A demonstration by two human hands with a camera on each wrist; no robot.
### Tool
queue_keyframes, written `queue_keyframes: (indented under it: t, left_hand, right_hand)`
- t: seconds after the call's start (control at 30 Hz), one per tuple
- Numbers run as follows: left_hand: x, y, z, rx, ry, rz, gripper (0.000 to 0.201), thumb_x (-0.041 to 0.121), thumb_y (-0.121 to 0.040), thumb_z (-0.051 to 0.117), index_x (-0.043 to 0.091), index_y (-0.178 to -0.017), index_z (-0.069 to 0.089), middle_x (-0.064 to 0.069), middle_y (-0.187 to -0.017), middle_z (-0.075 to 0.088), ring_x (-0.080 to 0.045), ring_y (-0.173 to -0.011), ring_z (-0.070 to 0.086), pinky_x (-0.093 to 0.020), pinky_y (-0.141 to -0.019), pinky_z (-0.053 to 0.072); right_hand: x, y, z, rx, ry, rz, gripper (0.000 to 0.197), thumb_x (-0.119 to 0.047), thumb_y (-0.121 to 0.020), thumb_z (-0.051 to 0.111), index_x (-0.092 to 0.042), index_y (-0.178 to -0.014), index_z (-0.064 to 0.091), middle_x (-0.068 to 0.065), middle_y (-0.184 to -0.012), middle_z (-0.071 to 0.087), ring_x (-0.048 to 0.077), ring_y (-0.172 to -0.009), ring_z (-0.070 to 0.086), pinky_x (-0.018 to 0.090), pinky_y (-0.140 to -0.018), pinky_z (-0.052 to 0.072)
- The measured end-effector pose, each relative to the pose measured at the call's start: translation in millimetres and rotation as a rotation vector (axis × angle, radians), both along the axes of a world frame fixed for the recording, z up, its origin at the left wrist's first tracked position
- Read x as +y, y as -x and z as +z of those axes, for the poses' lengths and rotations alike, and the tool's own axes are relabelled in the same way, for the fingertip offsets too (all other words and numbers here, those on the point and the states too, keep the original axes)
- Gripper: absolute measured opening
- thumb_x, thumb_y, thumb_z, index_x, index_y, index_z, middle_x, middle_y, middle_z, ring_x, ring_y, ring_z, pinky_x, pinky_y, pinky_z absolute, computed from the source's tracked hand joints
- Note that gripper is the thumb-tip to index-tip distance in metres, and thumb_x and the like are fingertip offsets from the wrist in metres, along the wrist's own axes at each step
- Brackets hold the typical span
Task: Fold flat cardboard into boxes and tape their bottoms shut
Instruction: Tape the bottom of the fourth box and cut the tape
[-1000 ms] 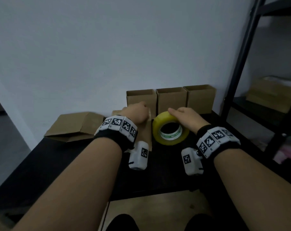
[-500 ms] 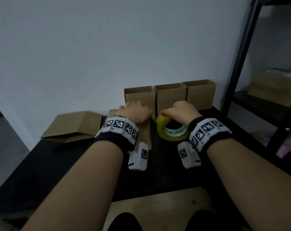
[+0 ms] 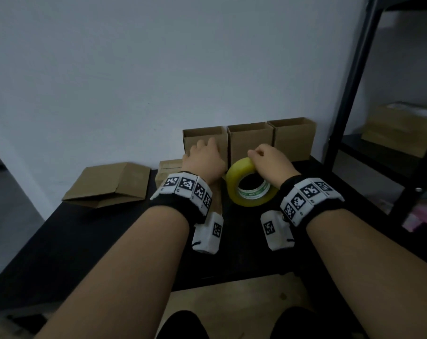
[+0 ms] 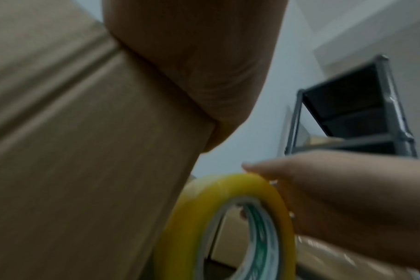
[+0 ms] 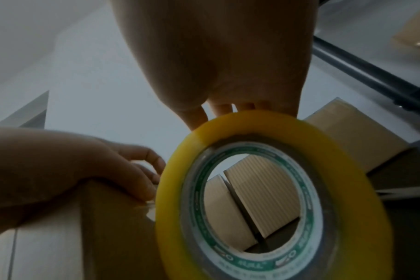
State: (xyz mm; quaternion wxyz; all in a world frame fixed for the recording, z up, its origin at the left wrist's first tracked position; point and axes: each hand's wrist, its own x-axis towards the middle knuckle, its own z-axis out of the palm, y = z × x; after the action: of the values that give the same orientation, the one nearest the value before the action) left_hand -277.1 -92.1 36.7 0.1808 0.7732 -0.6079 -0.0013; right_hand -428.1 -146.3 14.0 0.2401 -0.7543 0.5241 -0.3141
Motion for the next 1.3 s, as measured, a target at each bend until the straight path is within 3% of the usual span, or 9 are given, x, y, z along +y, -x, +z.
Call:
queue_keyframes:
  t: [0.13,0.27,0.37,0.47,0.7,0.83,1.0,1.2,1.3]
  left_hand:
    - [-0.2,8.8,-4.4,-0.223,0.043,-0.152,0.021,0.017,-0.09,0.046,0.024,-0.099,0.063,-0.004,-0.12,0.053,-0.027,-0.118,0.039,-0.041,-0.099,0.036]
    - [0.4,7.8,-3.4,-0.191,-0.02,-0.145,0.025,0.014,-0.088,0.046,0.031,-0.075,0.06,0.0,-0.109,0.061,-0.026,-0.116,0.037,-0.039,-0.095,0.034]
    - [1.1,7.7,-5.1,-0.191,-0.044,-0.128,0.026,0.017,-0.089,0.044,0.032,-0.085,0.065,-0.001,-0.105,0.062,-0.026,-0.117,0.037,-0.04,-0.096,0.034]
    - [0.1,5.9,-7.9,-0.181,-0.035,-0.11,0.024,0.023,-0.086,0.044,0.036,-0.086,0.065,-0.003,-0.107,0.062,-0.026,-0.115,0.039,-0.04,-0.095,0.035]
    - [2.3,7.5,-7.8,-0.18,-0.025,-0.096,0.026,0.02,-0.087,0.046,0.03,-0.087,0.07,-0.005,-0.101,0.063,-0.026,-0.114,0.039,-0.04,-0.095,0.035]
    - [1.3,4.7,-8.2,-0.163,-0.038,-0.1,0.022,0.021,-0.085,0.048,0.032,-0.085,0.067,-0.004,-0.103,0.062,-0.027,-0.115,0.039,-0.041,-0.096,0.035]
    - [-2.1,4.4,-10.1,-0.179,-0.047,-0.091,0.022,0.021,-0.085,0.047,0.033,-0.087,0.065,-0.006,-0.109,0.06,-0.027,-0.117,0.04,-0.041,-0.099,0.033]
    - [-0.3,6.9,-9.1,-0.286,-0.075,-0.104,0.029,0.019,-0.088,0.044,0.024,-0.103,0.068,-0.009,-0.11,0.059,-0.028,-0.12,0.039,-0.042,-0.1,0.032]
    - [-0.9,4.5,-7.2,-0.207,-0.044,-0.129,0.022,0.019,-0.085,0.047,0.026,-0.094,0.067,-0.008,-0.11,0.061,-0.029,-0.115,0.044,-0.041,-0.097,0.036]
  right_hand:
    - [3.5,11.2,-3.3,-0.049,0.026,-0.026,0.036,-0.035,-0.102,0.041,-0.009,-0.122,0.056,0.008,-0.115,0.058,0.019,-0.098,0.053,0.03,-0.079,0.038]
    - [8.6,33.7,-5.6,-0.048,0.018,-0.13,0.03,-0.029,-0.102,0.041,-0.007,-0.115,0.058,0.01,-0.111,0.061,0.021,-0.093,0.053,0.03,-0.077,0.039]
    - [12.4,58.1,-8.2,0.02,-0.05,-0.225,0.033,-0.024,-0.102,0.041,0.001,-0.107,0.061,0.017,-0.105,0.063,0.03,-0.092,0.057,0.034,-0.078,0.043]
    - [14.3,82.3,-15.8,0.104,-0.125,-0.271,0.03,-0.02,-0.1,0.045,0.003,-0.1,0.063,0.02,-0.095,0.061,0.033,-0.087,0.06,0.032,-0.064,0.043]
    - [13.6,103.7,-38.5,0.321,-0.292,-0.286,0.037,-0.033,-0.088,0.067,-0.009,-0.066,0.051,0.008,-0.069,0.053,0.023,-0.064,0.054,0.027,-0.051,0.038]
    - [18.8,94.2,-35.8,0.396,-0.306,-0.259,0.043,-0.039,-0.086,0.07,-0.01,-0.066,0.047,0.006,-0.066,0.05,0.018,-0.057,0.049,0.028,-0.047,0.033]
    - [23.6,88.1,-30.0,0.526,-0.38,-0.218,0.039,-0.038,-0.084,0.073,-0.006,-0.084,0.052,0.006,-0.076,0.051,0.022,-0.081,0.057,0.029,-0.063,0.045]
    - [29.0,91.5,-27.5,0.315,-0.357,-0.248,0.031,-0.031,-0.082,0.072,-0.009,-0.072,0.053,0.006,-0.072,0.054,0.019,-0.065,0.054,0.026,-0.052,0.04]
    - [33.4,89.6,-18.7,0.111,-0.372,-0.251,0.03,-0.033,-0.086,0.066,-0.008,-0.073,0.055,0.007,-0.07,0.055,0.021,-0.063,0.054,0.027,-0.053,0.04]
